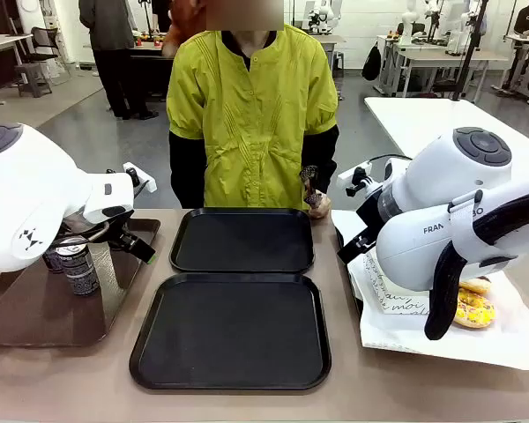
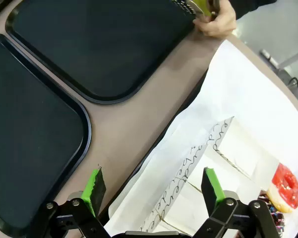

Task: Set up donuts and drinks on trays.
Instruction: Pick up one Pepsi coke and place it on the Flat Tray.

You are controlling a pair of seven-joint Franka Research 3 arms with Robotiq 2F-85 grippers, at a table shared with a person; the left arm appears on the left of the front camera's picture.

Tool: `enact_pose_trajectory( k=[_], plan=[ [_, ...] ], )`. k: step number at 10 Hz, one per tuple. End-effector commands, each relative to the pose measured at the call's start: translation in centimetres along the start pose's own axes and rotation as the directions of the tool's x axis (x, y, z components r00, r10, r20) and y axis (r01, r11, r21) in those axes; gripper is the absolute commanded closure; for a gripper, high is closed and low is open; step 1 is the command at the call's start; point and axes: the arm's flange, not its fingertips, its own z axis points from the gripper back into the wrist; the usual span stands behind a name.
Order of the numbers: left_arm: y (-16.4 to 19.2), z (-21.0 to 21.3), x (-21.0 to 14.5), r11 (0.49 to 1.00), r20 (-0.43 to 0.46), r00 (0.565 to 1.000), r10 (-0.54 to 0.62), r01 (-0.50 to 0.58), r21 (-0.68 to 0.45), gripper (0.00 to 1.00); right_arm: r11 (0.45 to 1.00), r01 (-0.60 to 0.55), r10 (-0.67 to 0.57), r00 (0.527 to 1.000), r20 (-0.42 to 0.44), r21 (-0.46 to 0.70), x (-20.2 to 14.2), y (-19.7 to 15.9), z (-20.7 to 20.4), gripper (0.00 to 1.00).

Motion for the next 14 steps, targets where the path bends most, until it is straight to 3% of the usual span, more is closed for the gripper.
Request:
enact_pose_trajectory(
  k=[1,11,12,14],
  plan=[
    [0.0,0.0,0.0,1.000,0.000,1.000,0.000,0.000,0.000,0.00,1.000,0.000,0.000,1.000,0.000,0.000,0.0,0.0,0.0,0.00],
    [0.0,0.0,0.0,1.000,0.000,1.000,0.000,0.000,0.000,0.00,1.000,0.000,0.000,1.000,0.000,0.000,0.0,0.0,0.0,0.00],
    [-0.5,4.4,-2.2,0.999,0.036,0.998,-0.047,0.048,-0.009,0.00,0.999,-0.025,0.025,1.000,0.004,-0.029,-1.8,1.2,3.8,0.00],
    [-1.3,10.6,-8.0,0.995,0.022,0.997,-0.080,0.081,-0.051,0.00,0.997,-0.055,0.054,0.998,-0.029,-0.061,-6.5,3.2,10.8,0.00]
  ],
)
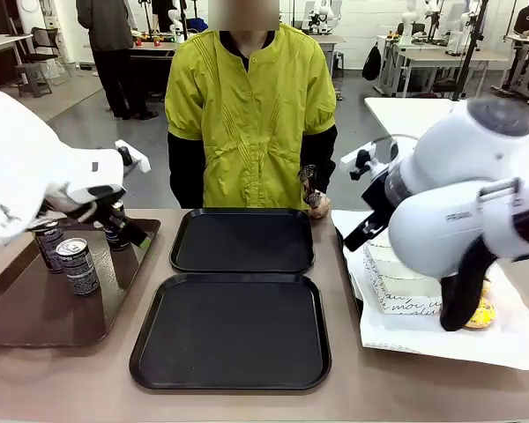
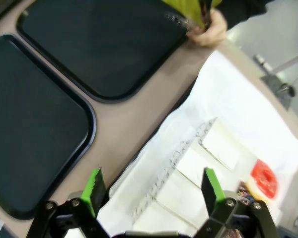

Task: Set up donuts and drinks on trays.
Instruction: Pick up one Pepsi coke and place it on the Flat Tray.

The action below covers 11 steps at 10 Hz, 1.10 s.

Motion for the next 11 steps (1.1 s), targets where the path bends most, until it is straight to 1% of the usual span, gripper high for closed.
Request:
enact_pose_trajectory(
  k=[1,2,3,4,5,6,7,10,11],
  plan=[
    [-2.6,7.7,-11.5,0.997,-0.027,0.999,-0.043,0.041,-0.061,0.00,0.999,-0.014,0.012,0.998,-0.061,-0.038,-10.2,4.4,8.5,0.00],
    [-3.4,9.8,-13.9,0.995,-0.036,0.998,-0.045,0.041,-0.094,0.00,0.999,-0.033,0.028,0.994,-0.108,-0.041,-13.1,5.5,10.8,0.00],
    [-4.2,10.9,-15.6,0.987,-0.052,0.997,-0.064,0.056,-0.149,0.00,0.999,-0.030,0.028,0.992,-0.120,-0.013,-15.2,6.2,12.1,0.00],
    [-5.0,11.5,-17.1,0.977,-0.066,0.996,-0.063,0.048,-0.206,0.00,1.000,-0.015,0.019,0.993,-0.120,0.027,-17.0,6.5,12.5,0.00],
    [-6.1,11.8,-18.3,0.969,-0.071,0.995,-0.063,0.044,-0.242,0.00,0.997,-0.008,0.016,0.993,-0.116,0.071,-18.1,6.6,12.3,0.00],
    [-6.6,11.3,-18.3,0.971,-0.084,0.995,-0.051,0.030,-0.238,0.00,0.998,0.008,-0.002,0.996,-0.093,0.063,-18.0,5.9,11.6,0.00],
    [-0.4,14.6,-3.6,0.979,-0.088,0.994,-0.065,0.046,-0.199,0.00,0.999,-0.027,0.030,0.989,-0.144,0.018,-3.4,2.8,16.0,0.00],
    [-0.4,14.6,-3.6,0.979,-0.088,0.994,-0.065,0.046,-0.199,0.00,0.999,-0.027,0.030,0.989,-0.144,0.018,-3.4,2.8,16.0,0.00],
    [-0.8,15.6,-4.2,0.976,-0.097,0.993,-0.061,0.039,-0.213,0.00,0.999,-0.021,0.026,0.989,-0.144,0.035,-4.0,3.0,17.2,0.00]
  ],
)
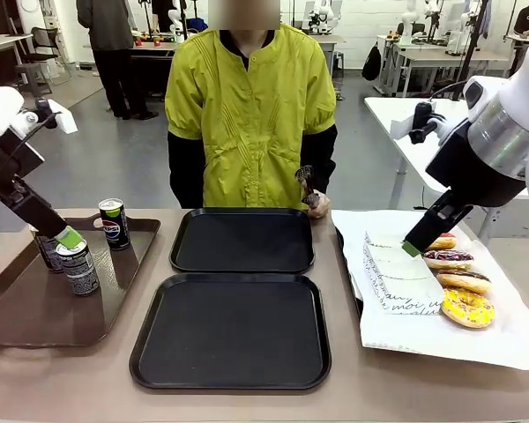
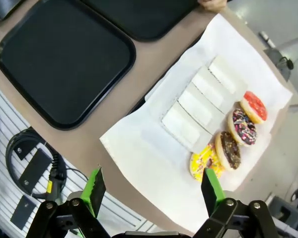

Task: Set up donuts and drinks on trays.
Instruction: Pick up one Pepsi coke and place it on the Flat Tray.

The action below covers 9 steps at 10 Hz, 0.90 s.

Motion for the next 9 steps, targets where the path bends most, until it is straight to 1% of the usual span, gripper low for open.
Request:
enact_pose_trajectory(
  k=[1,2,3,4,5,6,8,9],
  plan=[
    [2.6,0.8,-1.3,0.948,0.052,0.975,0.215,-0.195,-0.251,0.00,0.928,0.237,-0.260,0.965,0.043,0.287,-2.6,-2.9,0.4,0.00],
    [5.3,1.0,-2.9,0.834,0.056,0.929,0.367,-0.302,-0.461,0.00,0.761,0.392,-0.472,0.881,0.025,0.517,-5.5,-5.5,0.1,0.00],
    [7.7,1.2,-5.0,0.677,0.044,0.876,0.480,-0.338,-0.654,0.00,0.598,0.455,-0.610,0.792,0.008,0.660,-9.0,-8.2,-0.5,0.00],
    [9.8,1.2,-7.1,0.543,0.028,0.824,0.566,-0.347,-0.764,0.00,0.468,0.488,-0.690,0.722,-0.040,0.737,-11.9,-10.1,-1.2,0.00],
    [11.5,1.2,-8.9,0.446,0.011,0.784,0.621,-0.341,-0.827,0.00,0.375,0.520,-0.744,0.663,-0.086,0.768,-14.4,-11.9,-2.0,0.00],
    [12.9,1.2,-10.5,0.392,-0.006,0.753,0.658,-0.349,-0.851,0.00,0.304,0.547,-0.802,0.589,-0.101,0.780,-16.7,-14.3,-2.9,0.00],
    [15.8,1.1,-13.5,0.314,-0.026,0.670,0.742,-0.381,-0.870,0.00,0.193,0.588,-0.922,0.383,-0.060,0.786,-20.8,-19.9,-4.0,0.00],
    [17.1,0.9,-14.8,0.282,-0.055,0.653,0.755,-0.399,-0.873,0.00,0.195,0.566,-0.921,0.387,-0.049,0.801,-22.2,-21.6,-4.2,0.00]
  ],
)
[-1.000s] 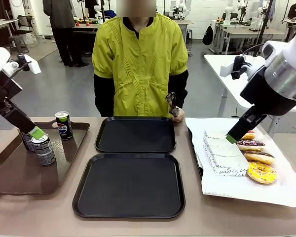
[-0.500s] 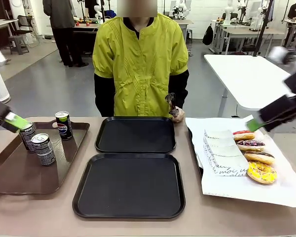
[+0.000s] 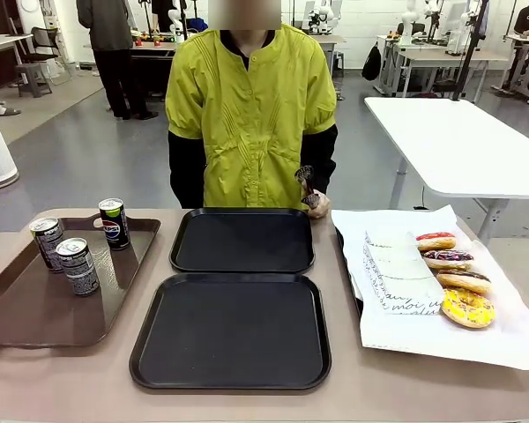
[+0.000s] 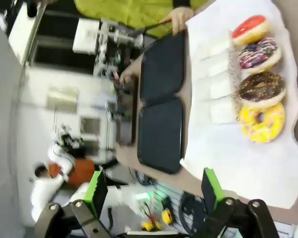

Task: Set up donuts and drinks on trays.
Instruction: Pick up one Pepsi coke and place it on the Flat Tray.

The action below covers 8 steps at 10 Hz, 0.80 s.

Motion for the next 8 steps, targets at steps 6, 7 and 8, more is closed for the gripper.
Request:
enact_pose_trajectory(
  k=[6,7,8],
  plan=[
    [7.4,5.8,0.4,0.978,-0.011,0.978,0.207,-0.207,0.018,0.00,0.993,-0.114,0.118,0.982,-0.145,0.037,4.3,-5.3,1.8,0.00],
    [7.9,6.3,0.0,0.977,-0.006,0.978,0.210,-0.210,0.019,0.00,0.992,-0.118,0.125,0.977,-0.172,0.047,4.8,-5.9,2.1,0.00],
    [8.0,6.3,-0.2,0.977,-0.007,0.977,0.212,-0.211,0.032,0.00,0.993,-0.111,0.118,0.975,-0.190,0.050,5.0,-6.5,2.4,0.00]
  ],
)
